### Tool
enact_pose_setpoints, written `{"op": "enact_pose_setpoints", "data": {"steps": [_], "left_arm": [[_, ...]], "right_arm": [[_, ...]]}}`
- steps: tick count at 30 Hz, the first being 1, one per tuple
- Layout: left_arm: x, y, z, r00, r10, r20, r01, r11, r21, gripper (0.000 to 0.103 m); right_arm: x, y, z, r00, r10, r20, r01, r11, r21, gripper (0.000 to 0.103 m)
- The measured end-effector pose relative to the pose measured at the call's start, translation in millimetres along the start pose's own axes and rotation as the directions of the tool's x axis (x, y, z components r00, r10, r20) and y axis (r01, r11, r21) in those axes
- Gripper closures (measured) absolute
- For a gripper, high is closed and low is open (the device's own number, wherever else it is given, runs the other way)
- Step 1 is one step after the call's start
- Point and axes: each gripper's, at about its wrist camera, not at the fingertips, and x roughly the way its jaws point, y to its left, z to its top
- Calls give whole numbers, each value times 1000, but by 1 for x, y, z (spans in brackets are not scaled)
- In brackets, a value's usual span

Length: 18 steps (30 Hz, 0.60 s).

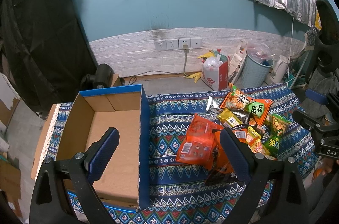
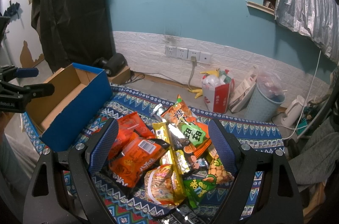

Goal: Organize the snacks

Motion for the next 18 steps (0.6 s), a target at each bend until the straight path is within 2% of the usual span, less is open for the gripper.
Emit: {"op": "enact_pose_setpoints", "data": {"steps": [18], "left_arm": [[2,0,3,1000,2,-11,-2,1000,2,6]], "right_arm": [[0,-5,-5,1000,-5,-11,5,1000,5,18]]}}
